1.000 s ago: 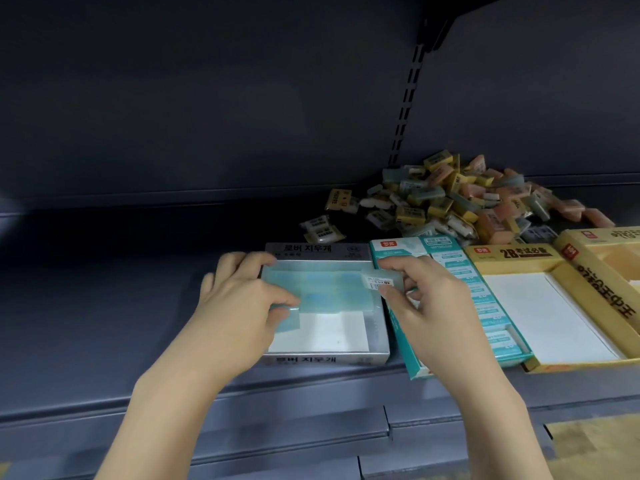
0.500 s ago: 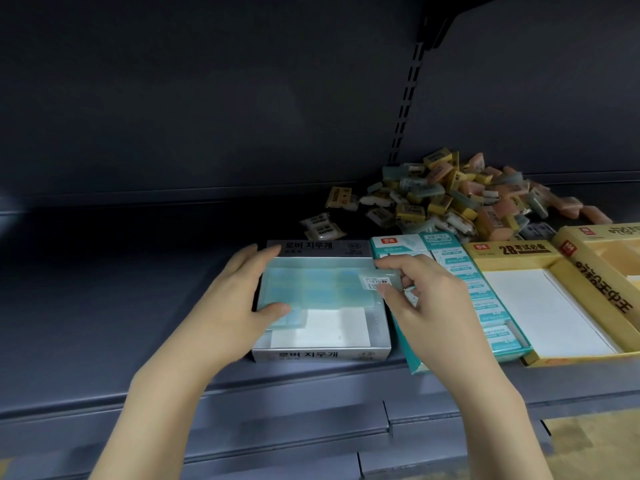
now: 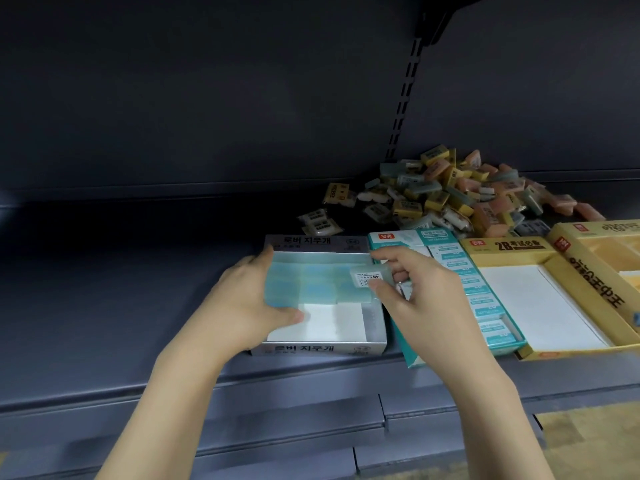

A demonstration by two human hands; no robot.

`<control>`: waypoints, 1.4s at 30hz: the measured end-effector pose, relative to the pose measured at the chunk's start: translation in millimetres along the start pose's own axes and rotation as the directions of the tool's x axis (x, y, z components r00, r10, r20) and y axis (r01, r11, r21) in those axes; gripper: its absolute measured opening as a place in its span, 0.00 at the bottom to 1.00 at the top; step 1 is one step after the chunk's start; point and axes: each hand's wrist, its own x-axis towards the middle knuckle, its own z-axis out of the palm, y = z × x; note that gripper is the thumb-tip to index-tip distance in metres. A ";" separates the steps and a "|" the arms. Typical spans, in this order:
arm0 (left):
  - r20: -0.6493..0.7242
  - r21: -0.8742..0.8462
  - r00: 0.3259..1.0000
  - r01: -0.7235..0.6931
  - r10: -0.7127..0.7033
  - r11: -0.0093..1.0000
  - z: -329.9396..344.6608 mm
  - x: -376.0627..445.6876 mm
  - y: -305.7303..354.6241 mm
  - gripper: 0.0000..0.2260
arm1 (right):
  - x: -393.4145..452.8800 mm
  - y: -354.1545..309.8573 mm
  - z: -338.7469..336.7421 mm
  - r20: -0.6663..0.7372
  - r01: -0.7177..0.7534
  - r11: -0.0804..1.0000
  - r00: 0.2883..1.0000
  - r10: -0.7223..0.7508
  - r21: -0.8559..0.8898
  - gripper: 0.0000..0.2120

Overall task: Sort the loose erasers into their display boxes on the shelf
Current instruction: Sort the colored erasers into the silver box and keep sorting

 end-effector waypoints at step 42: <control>-0.260 -0.204 0.952 0.109 -0.162 0.973 -1.7 -20.0 -20.9 0.12 | 25.6 -29.5 -3.8 0.401 0.043 0.995 0.913 -0.074 0.085 0.15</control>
